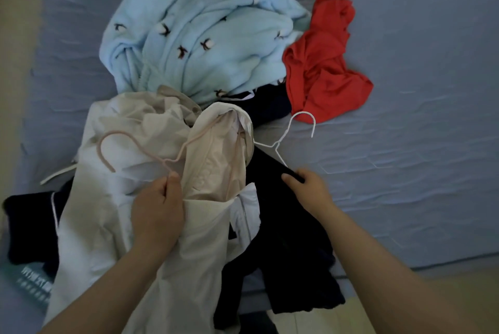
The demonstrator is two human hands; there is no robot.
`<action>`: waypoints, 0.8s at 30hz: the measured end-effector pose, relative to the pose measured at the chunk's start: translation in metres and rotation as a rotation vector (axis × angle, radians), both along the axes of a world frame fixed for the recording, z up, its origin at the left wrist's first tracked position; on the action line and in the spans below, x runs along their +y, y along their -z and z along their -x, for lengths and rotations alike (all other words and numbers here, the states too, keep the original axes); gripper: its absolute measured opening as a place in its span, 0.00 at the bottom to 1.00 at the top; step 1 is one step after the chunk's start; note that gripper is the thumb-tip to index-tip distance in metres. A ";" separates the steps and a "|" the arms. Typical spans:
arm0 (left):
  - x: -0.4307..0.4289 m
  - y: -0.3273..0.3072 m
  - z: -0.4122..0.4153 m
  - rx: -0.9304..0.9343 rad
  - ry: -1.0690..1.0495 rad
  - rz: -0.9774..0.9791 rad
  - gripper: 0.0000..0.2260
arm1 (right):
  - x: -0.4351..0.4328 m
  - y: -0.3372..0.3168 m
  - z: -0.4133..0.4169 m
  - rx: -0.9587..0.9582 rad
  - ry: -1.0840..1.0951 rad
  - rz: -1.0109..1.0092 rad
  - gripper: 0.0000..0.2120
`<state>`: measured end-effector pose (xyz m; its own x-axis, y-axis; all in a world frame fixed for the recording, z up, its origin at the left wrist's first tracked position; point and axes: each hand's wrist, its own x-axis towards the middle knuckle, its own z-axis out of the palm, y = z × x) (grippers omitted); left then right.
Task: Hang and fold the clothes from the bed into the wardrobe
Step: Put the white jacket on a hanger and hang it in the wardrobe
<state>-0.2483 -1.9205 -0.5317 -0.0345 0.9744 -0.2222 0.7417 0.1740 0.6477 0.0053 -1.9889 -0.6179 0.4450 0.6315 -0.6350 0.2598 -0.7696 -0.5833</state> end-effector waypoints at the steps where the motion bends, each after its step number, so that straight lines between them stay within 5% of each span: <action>1: 0.000 -0.012 0.002 -0.003 0.008 -0.009 0.20 | 0.000 -0.012 0.003 0.002 0.024 -0.025 0.16; 15: -0.026 -0.233 0.063 0.006 -0.063 -0.300 0.24 | -0.013 -0.227 0.072 -0.040 0.052 -0.275 0.21; 24: -0.050 -0.382 0.132 0.127 -0.253 -0.517 0.22 | 0.008 -0.380 0.132 -0.067 -0.158 -0.535 0.19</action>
<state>-0.3804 -1.9701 -0.1499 -0.2757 0.9131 0.3005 0.7958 0.0414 0.6042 -0.1270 -1.9806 -0.2379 0.3476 0.9200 -0.1812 0.3977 -0.3197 -0.8600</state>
